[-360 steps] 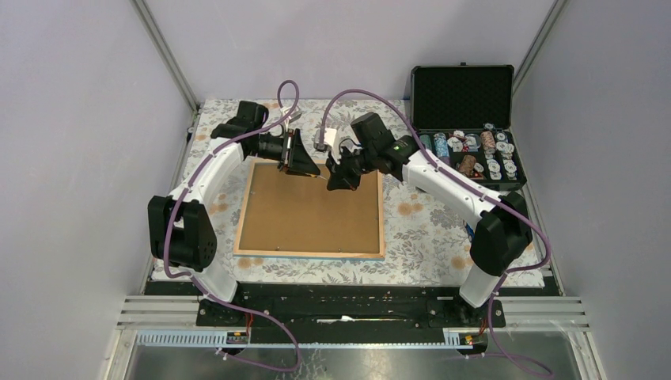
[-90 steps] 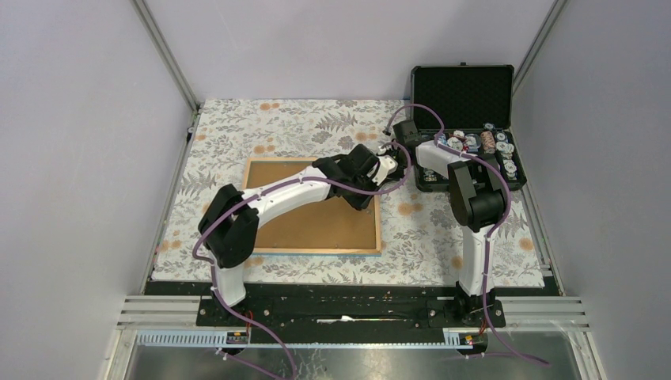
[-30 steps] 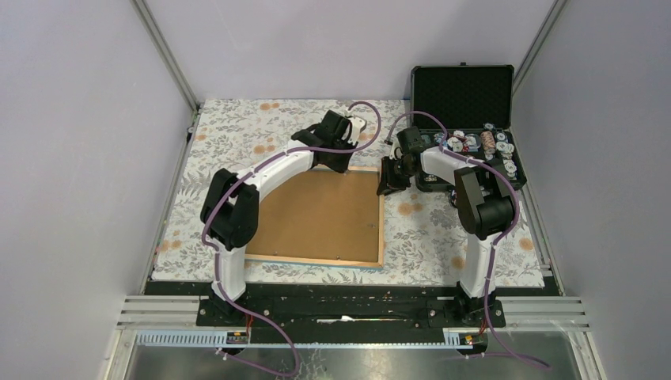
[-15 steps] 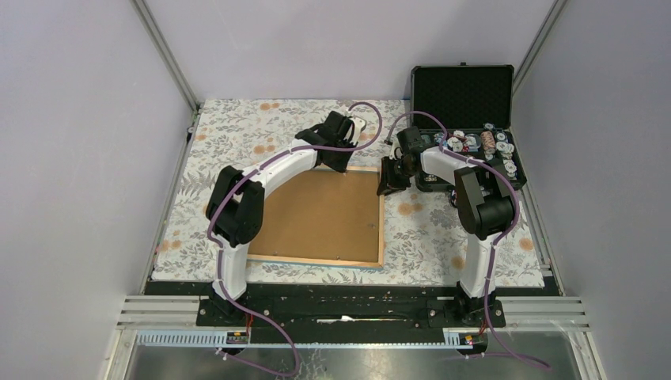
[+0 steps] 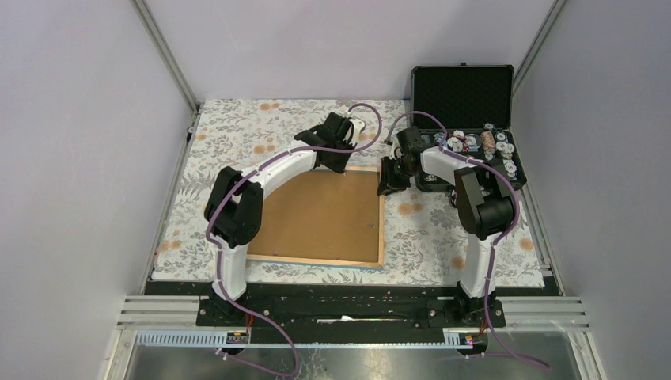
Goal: Take the photo out of the frame
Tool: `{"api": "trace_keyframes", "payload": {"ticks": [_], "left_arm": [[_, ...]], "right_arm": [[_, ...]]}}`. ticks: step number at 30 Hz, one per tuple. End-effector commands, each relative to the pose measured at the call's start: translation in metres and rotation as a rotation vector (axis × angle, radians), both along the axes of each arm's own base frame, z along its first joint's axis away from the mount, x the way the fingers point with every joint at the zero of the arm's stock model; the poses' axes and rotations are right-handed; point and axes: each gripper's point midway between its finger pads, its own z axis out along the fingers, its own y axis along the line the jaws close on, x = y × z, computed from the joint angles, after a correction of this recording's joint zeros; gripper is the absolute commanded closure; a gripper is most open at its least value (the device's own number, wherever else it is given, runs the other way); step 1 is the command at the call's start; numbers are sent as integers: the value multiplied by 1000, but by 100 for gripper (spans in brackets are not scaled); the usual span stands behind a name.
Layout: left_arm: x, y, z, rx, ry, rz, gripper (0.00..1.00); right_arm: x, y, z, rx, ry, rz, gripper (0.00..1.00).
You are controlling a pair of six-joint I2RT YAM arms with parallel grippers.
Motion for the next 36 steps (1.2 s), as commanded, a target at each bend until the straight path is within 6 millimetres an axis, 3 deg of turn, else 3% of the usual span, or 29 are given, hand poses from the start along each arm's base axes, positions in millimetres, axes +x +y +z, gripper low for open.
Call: {"api": "trace_keyframes", "payload": {"ticks": [1,10,20,36], "left_arm": [[1,36,5,93,-19,57,100],[-9,43,2,94,8,25,100],[-31,21,-3,46,44,-129,100],[-4,15,16,38,-62,-99,100]], "right_arm": [[-16,-15,-4,-82,37,19,100],[-15,-15,-4,-87,37,12,100],[-13,-12,-5,-75,43,10,100],[-10,-11,-7,-73,48,8,100]]}}
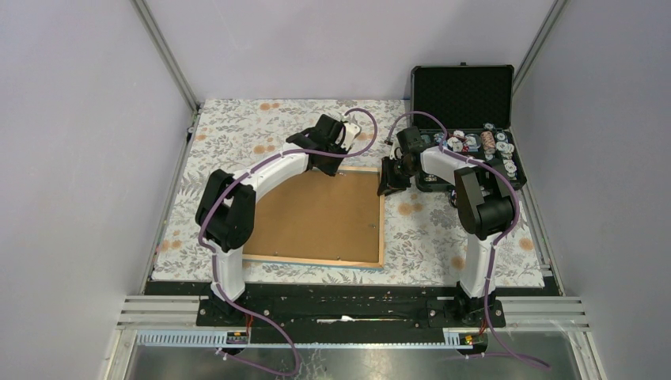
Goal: Take the photo out of the frame
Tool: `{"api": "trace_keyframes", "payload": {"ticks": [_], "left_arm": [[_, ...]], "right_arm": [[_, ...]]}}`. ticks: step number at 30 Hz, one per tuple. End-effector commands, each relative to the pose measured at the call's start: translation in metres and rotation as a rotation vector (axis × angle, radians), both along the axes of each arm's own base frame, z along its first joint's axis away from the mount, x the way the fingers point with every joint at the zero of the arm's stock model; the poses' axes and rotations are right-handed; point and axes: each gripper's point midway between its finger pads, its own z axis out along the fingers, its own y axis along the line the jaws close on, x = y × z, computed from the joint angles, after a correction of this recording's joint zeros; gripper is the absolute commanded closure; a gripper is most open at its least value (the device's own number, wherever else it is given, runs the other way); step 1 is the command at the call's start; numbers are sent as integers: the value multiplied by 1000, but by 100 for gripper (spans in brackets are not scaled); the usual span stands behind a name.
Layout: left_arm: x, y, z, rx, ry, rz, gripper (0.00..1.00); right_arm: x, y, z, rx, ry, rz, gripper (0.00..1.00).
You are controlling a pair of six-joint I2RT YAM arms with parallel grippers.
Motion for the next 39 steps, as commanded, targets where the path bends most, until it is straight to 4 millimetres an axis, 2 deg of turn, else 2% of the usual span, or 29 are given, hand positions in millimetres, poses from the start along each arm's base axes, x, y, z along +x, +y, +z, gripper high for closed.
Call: {"api": "trace_keyframes", "payload": {"ticks": [1,13,21,25,27,39], "left_arm": [[5,-7,16,-20,-31,-15,100],[15,-15,22,-35,-61,-23,100],[18,-11,42,-11,-133,-87,100],[2,-21,43,-8,-127,-287,100],[0,-23,44,-6,-134,-330,100],[12,-32,40,-6,-145,-344,100]], "right_arm": [[-10,-10,-8,-68,41,18,100],[-10,-9,-8,-63,44,22,100],[-12,-10,-8,-65,42,24,100],[-12,-10,-7,-65,41,26,100],[-12,-10,-7,-64,41,27,100],[-12,-11,-7,-67,35,32,100]]}}
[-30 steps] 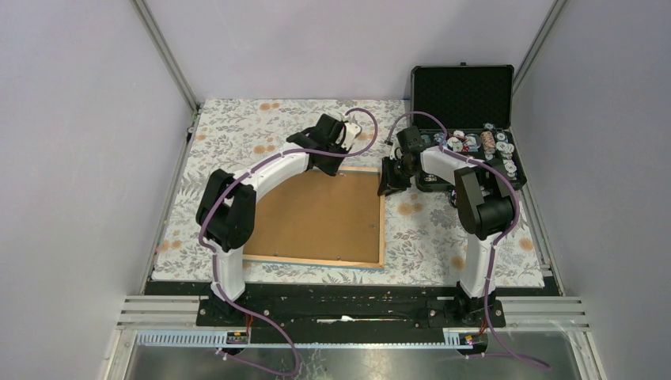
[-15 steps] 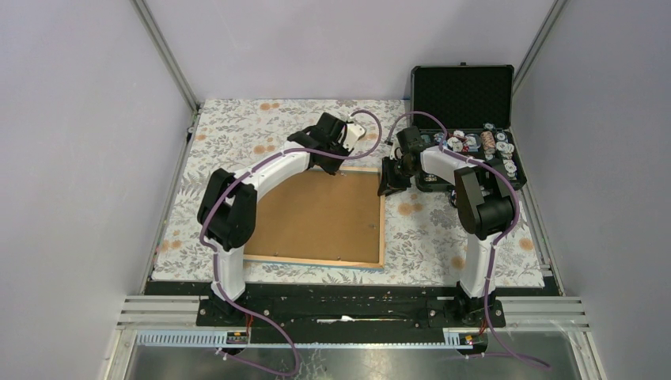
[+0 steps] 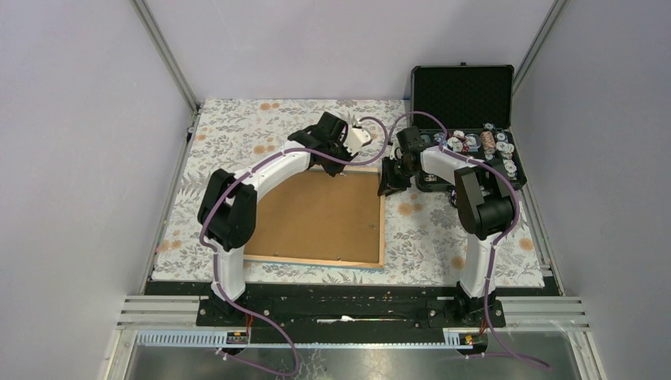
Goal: Take the photo out of the frame
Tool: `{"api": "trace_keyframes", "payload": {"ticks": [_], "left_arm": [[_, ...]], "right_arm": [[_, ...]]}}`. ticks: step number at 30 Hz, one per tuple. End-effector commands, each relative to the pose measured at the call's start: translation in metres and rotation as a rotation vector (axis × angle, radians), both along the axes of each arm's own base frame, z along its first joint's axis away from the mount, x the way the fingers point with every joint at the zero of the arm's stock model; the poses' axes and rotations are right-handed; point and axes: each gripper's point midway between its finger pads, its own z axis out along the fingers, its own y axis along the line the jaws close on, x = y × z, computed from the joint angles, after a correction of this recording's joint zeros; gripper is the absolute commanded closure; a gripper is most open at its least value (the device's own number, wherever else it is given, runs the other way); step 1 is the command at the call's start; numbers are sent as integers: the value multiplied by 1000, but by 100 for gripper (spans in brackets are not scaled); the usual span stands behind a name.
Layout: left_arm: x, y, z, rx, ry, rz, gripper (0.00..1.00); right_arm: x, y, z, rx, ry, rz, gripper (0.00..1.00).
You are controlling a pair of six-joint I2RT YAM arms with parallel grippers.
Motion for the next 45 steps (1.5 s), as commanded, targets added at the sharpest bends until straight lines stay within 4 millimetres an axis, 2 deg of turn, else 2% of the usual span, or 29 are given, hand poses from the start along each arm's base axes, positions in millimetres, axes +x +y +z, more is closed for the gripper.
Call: {"api": "trace_keyframes", "payload": {"ticks": [1,8,26,34,45], "left_arm": [[16,-16,32,-65,-87,-34,100],[23,-16,24,-34,-94,-43,100],[12,-18,12,-35,-43,-80,100],[17,-8,1,6,-38,-55,100],[22,13,-2,67,-56,-30,100]], "right_arm": [[-11,-10,-7,-60,27,34,100],[-10,-10,-7,-59,25,37,100],[-9,-11,-9,-58,36,21,100],[-10,-11,-10,-59,40,20,100],[-9,-10,-11,-59,42,17,100]]}}
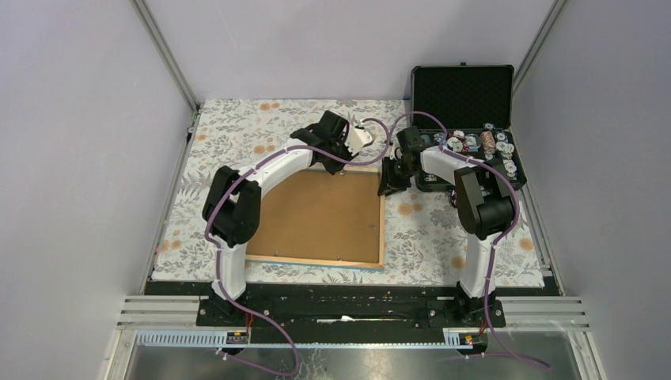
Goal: Take the photo out of the frame
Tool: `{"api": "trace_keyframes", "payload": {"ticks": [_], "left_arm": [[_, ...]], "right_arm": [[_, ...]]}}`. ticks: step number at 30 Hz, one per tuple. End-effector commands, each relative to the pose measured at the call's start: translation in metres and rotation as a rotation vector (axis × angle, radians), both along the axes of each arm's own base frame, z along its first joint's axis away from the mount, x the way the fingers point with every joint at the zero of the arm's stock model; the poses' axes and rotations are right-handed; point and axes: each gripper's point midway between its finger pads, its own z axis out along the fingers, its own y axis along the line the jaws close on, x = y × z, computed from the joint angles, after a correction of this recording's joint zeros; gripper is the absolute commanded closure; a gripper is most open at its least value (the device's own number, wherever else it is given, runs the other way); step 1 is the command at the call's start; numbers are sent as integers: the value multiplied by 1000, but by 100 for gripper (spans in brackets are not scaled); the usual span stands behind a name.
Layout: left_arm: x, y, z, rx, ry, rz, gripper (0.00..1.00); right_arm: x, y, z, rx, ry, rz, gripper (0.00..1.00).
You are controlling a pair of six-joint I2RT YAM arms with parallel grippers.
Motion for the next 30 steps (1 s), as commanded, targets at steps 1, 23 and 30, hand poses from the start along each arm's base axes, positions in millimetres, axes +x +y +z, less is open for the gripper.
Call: {"api": "trace_keyframes", "payload": {"ticks": [1,23,30], "left_arm": [[8,11,6,24,-34,15,100],[-16,22,2,64,-8,-20,100],[-35,15,-3,70,19,-73,100]], "right_arm": [[-9,-11,-11,-58,44,16,100],[2,-9,-13,-61,39,-6,100],[4,-12,-14,-64,43,-15,100]]}}
